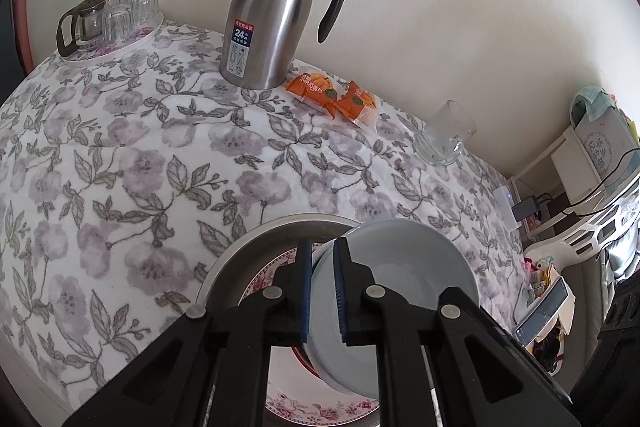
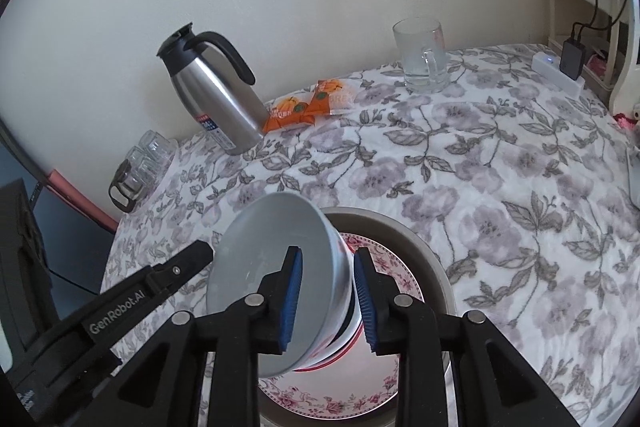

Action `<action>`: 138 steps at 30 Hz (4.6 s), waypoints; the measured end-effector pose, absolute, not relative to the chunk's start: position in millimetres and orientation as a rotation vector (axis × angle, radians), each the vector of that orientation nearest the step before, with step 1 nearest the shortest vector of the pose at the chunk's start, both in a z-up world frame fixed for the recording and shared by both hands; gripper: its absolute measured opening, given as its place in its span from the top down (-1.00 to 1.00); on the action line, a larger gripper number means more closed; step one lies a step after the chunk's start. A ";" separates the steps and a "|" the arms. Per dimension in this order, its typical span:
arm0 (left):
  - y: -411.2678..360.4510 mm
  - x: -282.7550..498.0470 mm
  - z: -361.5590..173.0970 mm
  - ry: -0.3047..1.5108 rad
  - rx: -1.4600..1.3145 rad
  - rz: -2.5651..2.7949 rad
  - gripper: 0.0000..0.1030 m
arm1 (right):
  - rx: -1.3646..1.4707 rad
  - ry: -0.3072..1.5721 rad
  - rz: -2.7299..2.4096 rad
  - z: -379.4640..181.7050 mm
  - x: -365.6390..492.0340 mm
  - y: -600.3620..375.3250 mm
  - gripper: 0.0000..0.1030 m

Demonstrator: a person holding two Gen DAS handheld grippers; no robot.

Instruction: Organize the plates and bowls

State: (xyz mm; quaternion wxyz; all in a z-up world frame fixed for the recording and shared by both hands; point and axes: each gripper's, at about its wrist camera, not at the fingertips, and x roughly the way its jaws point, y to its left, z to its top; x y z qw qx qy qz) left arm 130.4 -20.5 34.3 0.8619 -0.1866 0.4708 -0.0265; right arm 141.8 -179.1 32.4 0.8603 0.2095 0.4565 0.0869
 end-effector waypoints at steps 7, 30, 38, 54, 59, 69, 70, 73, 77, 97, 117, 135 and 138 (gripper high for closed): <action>-17.4 130.8 32.8 0.994 -0.404 -0.051 0.79 | 0.496 0.954 0.200 27.8 142.0 -189.7 0.80; -10.2 113.7 54.1 0.937 -0.382 -0.024 0.23 | 0.425 0.934 0.208 37.0 132.4 -186.6 0.76; -1.6 96.7 56.3 0.923 -0.342 0.051 -0.39 | 0.385 0.909 0.199 43.0 117.2 -186.3 0.09; 10.7 61.2 39.2 0.916 -0.265 0.153 -0.83 | 0.324 0.888 0.183 33.8 86.5 -180.0 -0.60; 12.4 51.4 36.4 0.909 -0.250 0.184 -0.83 | 0.325 0.872 0.175 32.5 78.9 -182.9 -0.86; 9.8 39.3 33.4 0.918 -0.169 0.241 -0.83 | 0.293 0.876 0.159 28.5 66.5 -183.7 -1.00; 8.9 38.5 32.3 0.923 -0.158 0.244 -0.83 | 0.289 0.879 0.158 27.7 65.8 -183.4 -1.00; 4.4 36.5 27.3 0.954 -0.100 0.279 -0.83 | 0.275 0.890 0.151 24.9 62.6 -182.6 -1.00; 1.8 30.6 21.4 0.984 -0.073 0.307 -0.83 | 0.267 0.911 0.140 19.6 59.1 -183.9 -1.00; -13.9 19.4 0.3 1.118 0.016 0.271 -0.83 | 0.220 1.008 0.067 -6.3 42.5 -196.5 -1.00; -15.2 16.5 -3.2 1.157 -0.016 0.220 -0.83 | 0.201 1.033 0.050 -14.1 33.6 -199.2 -1.00; -13.2 17.6 -4.3 1.167 -0.025 0.214 -0.83 | 0.197 1.037 0.048 -15.0 34.4 -200.3 -1.00; -12.7 18.1 -5.4 1.171 -0.030 0.211 -0.83 | 0.199 1.037 0.046 -14.9 34.4 -199.8 -1.00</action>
